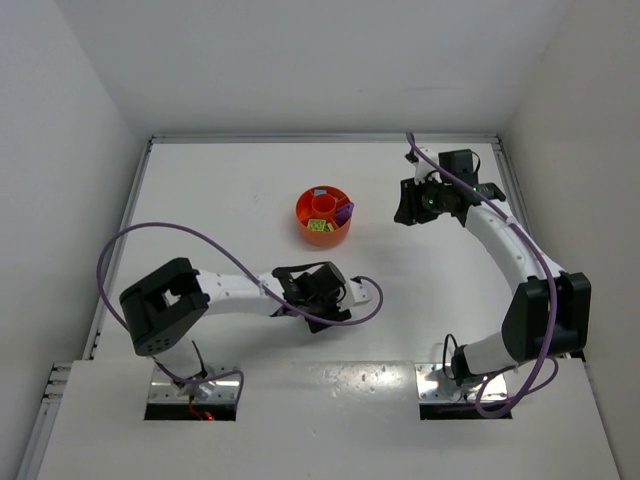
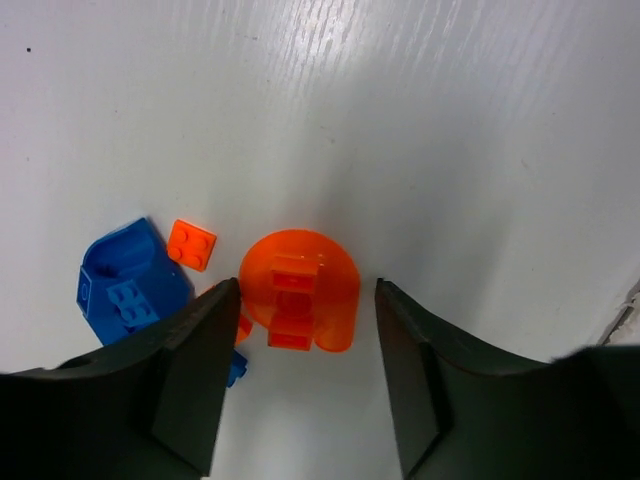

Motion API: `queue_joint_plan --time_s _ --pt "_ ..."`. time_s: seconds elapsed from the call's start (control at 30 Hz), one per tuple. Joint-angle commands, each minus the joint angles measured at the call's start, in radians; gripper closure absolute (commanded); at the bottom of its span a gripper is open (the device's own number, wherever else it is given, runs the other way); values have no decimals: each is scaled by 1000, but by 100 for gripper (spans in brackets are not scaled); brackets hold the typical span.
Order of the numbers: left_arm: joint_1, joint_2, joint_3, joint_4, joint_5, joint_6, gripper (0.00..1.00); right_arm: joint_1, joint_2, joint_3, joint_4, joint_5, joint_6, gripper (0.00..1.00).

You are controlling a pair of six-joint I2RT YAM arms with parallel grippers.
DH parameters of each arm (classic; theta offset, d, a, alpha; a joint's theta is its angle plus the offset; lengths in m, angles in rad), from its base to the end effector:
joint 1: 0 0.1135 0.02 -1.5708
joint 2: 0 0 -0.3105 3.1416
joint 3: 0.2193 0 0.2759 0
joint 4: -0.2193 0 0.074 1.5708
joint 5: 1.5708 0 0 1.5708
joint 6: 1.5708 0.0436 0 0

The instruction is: Sort the legos into containers by color

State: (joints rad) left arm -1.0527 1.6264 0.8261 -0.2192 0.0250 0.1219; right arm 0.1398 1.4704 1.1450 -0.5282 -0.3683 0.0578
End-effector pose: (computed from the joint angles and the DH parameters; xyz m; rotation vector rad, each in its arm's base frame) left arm 0.1622 -0.2868 0.1719 1.4686 2.1894 -0.3641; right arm 0.3331 0.0627 0.3068 -0.2671 2.4030 0.5362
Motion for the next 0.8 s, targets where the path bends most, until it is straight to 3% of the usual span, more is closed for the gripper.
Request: queue_joint_plan --time_s 0.0,0.27,0.47,0.7,0.77 --pt "-12 10 24 17 3 2 40 -3 -33 2 22 -18 13 64" --pt "-12 -26 4 17 58 22 71 -3 -33 2 22 -18 13 64" --pt "-12 -140 5 -21 118 22 72 -3 -33 2 22 -18 13 64" --pt "82 -215 96 -78 219 -7 78 -3 -24 21 13 -37 13 64" --pt "95 -224 105 -78 230 -7 76 -3 -15 30 13 -37 13 64"
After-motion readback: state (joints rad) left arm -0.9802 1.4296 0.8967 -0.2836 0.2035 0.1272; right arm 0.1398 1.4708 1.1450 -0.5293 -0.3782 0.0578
